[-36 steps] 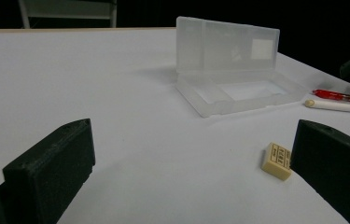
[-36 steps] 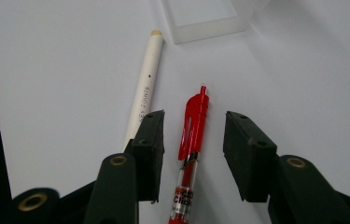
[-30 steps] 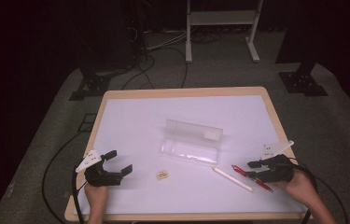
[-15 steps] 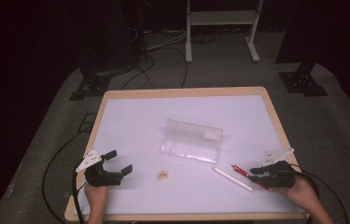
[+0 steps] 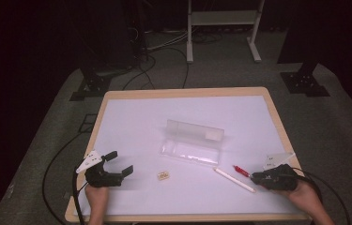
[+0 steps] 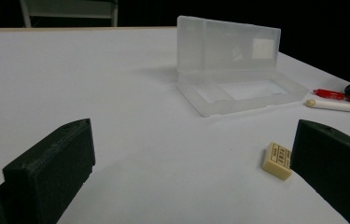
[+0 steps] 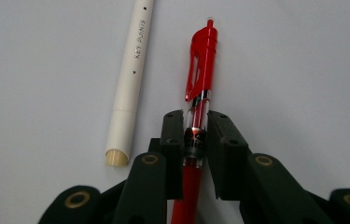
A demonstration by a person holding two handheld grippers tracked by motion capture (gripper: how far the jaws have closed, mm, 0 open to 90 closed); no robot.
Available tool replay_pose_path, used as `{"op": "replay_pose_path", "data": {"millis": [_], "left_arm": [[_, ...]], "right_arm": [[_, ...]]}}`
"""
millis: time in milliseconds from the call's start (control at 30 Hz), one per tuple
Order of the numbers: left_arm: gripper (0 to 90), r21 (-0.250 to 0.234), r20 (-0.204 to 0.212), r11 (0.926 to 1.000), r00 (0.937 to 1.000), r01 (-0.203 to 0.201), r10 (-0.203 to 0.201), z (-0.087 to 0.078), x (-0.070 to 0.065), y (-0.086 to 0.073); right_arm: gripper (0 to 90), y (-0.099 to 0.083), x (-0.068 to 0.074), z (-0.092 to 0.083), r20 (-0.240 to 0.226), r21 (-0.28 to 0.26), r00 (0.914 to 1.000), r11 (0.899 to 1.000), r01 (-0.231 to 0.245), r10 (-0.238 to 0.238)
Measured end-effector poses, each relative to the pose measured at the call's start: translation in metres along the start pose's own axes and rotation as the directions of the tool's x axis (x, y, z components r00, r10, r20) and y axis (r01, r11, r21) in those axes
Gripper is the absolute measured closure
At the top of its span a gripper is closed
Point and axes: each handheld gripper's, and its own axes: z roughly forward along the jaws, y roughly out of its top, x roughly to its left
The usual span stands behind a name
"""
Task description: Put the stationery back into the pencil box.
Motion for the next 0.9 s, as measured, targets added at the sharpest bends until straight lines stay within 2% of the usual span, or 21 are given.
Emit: {"op": "replay_pose_path", "data": {"millis": [167,367,567,733,900], "left_arm": [[0.0,0.001,0.001,1.0000,1.0000,0.000,0.000,0.000,0.000,0.000],[0.0,0.003,0.000,1.0000,1.0000,-0.003,0.003,0.001,0.000,0.000],[0.0,0.000,-0.001,1.0000,1.0000,0.002,-0.002,0.000,0.000,0.000],[0.0,0.003,-0.003,1.0000,1.0000,-0.001,0.001,0.001,0.000,0.000],[0.0,0.003,-0.005,1.0000,1.0000,0.002,-0.002,0.001,0.000,0.000]], "right_arm": [[78.5,-0.001,-0.001,-0.002,-0.018,-0.022,0.9996,0.999,-0.023,0.023],[78.9,-0.001,0.001,-0.005,-0.012,-0.036,0.9997,0.999,-0.022,0.022],[78.9,0.002,-0.004,-0.009,-0.038,-0.081,0.9982,0.996,-0.048,0.045],[78.9,0.010,-0.006,-0.015,-0.055,-0.117,0.9978,0.992,-0.043,0.037],[78.9,0.020,-0.008,-0.014,-0.059,-0.111,0.9981,0.994,-0.022,0.015]]}}
